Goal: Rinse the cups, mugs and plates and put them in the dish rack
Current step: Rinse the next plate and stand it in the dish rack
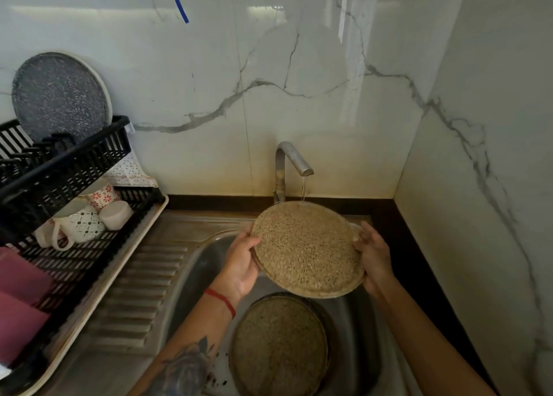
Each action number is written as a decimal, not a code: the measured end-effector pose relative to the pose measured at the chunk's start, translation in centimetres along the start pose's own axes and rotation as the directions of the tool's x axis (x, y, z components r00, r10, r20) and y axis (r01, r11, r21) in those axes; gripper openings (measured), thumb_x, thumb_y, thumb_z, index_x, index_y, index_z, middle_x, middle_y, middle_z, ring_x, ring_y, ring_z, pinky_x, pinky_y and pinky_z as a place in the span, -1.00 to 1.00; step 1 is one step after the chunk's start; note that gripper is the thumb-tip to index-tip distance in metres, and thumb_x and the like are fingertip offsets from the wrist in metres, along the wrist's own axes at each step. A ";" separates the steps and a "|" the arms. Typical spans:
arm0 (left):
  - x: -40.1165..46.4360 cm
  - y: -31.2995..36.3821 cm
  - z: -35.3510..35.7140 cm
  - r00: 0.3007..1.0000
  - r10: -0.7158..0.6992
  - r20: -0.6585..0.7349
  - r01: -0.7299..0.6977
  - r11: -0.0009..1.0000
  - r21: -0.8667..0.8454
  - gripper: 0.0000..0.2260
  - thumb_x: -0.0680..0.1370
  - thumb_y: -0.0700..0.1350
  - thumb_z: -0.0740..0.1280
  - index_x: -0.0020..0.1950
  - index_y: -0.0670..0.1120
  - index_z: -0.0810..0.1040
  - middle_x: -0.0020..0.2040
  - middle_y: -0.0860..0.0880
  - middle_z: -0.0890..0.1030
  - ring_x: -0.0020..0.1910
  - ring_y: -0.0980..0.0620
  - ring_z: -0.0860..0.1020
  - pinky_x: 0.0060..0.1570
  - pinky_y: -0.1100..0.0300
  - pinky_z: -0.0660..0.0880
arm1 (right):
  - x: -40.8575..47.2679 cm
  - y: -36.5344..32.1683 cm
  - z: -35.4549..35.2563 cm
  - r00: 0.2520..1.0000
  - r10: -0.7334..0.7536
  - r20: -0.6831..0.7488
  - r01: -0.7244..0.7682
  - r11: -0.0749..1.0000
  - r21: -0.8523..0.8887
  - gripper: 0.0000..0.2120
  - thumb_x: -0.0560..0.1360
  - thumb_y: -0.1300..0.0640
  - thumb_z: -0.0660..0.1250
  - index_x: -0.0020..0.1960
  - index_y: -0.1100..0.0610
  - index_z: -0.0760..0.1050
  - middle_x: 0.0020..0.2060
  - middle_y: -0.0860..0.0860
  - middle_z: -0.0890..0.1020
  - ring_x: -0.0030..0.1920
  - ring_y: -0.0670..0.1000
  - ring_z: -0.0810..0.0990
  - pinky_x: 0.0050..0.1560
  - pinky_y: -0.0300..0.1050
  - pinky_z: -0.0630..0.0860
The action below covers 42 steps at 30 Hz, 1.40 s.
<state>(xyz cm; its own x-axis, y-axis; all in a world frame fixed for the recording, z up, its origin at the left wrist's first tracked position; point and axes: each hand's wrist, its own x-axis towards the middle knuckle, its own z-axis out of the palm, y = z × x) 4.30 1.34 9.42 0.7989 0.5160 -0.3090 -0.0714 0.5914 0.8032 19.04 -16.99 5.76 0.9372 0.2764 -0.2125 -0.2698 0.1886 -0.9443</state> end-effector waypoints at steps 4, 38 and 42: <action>0.5 0.0 -0.9 0.999 0.018 0.034 -0.016 0.999 -0.049 -0.70 0.60 -0.33 0.14 0.16 -0.03 0.54 0.11 -0.09 0.63 0.09 -0.06 0.58 -0.05 0.03 0.52 | -1.2 -0.3 1.1 0.988 -0.119 -0.098 0.115 0.992 -0.048 -0.62 0.58 0.21 0.25 0.40 0.13 0.39 0.30 0.10 0.49 0.18 0.02 0.49 0.13 -0.02 0.49; 1.7 -0.3 -0.2 0.983 0.136 -0.125 -0.088 0.940 0.328 -0.63 0.66 -0.11 0.13 0.47 0.04 0.28 0.36 -0.05 0.44 0.29 -0.08 0.44 0.18 -0.10 0.45 | -0.2 0.5 2.8 0.994 -0.018 -0.104 -0.001 0.984 -0.177 -0.64 0.64 0.01 0.13 0.38 0.10 0.37 0.30 0.07 0.46 0.28 0.12 0.44 0.22 0.08 0.44; 1.9 -2.7 -1.2 0.970 -0.057 -0.236 0.124 0.952 0.279 -0.61 0.65 -0.03 0.15 0.48 0.08 0.22 0.42 -0.10 0.36 0.34 -0.19 0.38 0.15 -0.20 0.45 | -1.5 -2.6 3.7 0.970 -0.241 -0.035 0.207 0.889 -0.409 -0.69 0.61 -0.02 0.17 0.24 0.12 0.48 0.08 0.03 0.55 0.11 0.05 0.50 0.08 0.00 0.47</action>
<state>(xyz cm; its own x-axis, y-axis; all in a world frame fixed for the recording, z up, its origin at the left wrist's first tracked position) 5.25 1.50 6.07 0.6382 0.6129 -0.4659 0.1977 0.4544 0.8686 17.49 -14.44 9.46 0.9818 0.1896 0.0131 0.0442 -0.1610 -0.9860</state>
